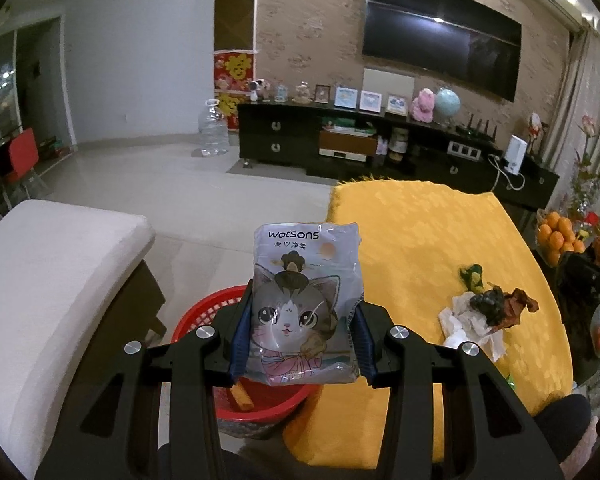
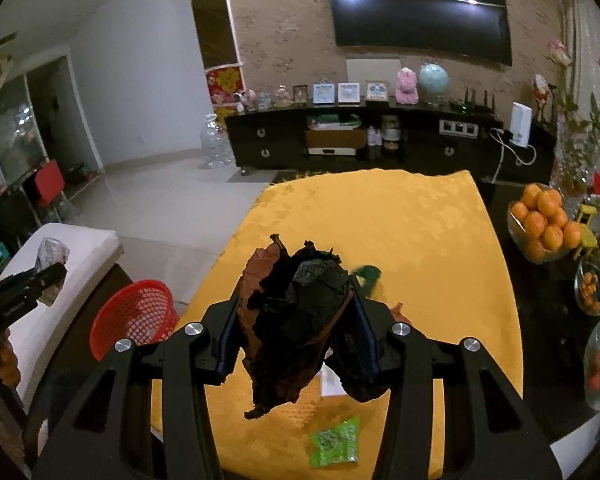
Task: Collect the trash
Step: 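Carry the packet in the left tool while the right tool carries the brown cloth to the basket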
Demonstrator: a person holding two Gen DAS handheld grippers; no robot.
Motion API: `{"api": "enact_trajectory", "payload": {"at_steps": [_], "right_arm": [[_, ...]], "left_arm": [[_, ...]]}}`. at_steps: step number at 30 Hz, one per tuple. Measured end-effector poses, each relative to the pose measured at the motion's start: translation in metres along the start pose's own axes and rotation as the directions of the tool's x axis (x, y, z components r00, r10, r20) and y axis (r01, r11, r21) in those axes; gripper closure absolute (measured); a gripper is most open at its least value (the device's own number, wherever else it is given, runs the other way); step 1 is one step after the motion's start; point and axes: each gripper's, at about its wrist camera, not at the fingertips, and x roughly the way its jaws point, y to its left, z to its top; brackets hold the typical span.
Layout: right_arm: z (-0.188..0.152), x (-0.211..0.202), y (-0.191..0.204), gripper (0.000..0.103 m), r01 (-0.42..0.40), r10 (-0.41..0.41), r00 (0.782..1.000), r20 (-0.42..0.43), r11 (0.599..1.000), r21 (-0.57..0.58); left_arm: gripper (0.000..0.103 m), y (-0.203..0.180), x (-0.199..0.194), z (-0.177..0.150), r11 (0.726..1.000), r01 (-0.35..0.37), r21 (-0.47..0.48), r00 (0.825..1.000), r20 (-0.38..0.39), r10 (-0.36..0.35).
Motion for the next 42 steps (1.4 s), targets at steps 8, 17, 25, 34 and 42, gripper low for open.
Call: {"api": "enact_trajectory", "payload": {"at_steps": [8,17,25,34,42], "right_arm": [[0.011,0.009,0.029,0.057,-0.056,0.056,0.998,0.002,0.997,-0.045],[0.022,0.031,0.069,0.057,-0.145,0.143,0.989,-0.023,0.985,-0.098],[0.028,0.047,0.103,0.057,-0.216,0.211,0.976,-0.048,0.967,-0.139],[0.027,0.066,0.137,0.057,-0.285,0.270,0.957,-0.103,0.942,-0.176],[0.023,0.085,0.171,0.057,-0.332,0.304,0.941,-0.152,0.917,-0.221]], "left_arm": [[0.062,0.017,-0.006,-0.001,0.999,-0.041,-0.032,0.999,0.004,0.041],[0.062,0.045,-0.008,-0.005,0.992,-0.099,-0.077,0.995,-0.011,0.099],[0.062,0.061,-0.006,-0.010,0.986,-0.131,-0.107,0.991,-0.031,0.129],[0.062,0.074,0.005,-0.016,0.981,-0.148,-0.129,0.988,-0.064,0.140],[0.062,0.085,0.022,-0.023,0.978,-0.152,-0.147,0.985,-0.106,0.137]]}}
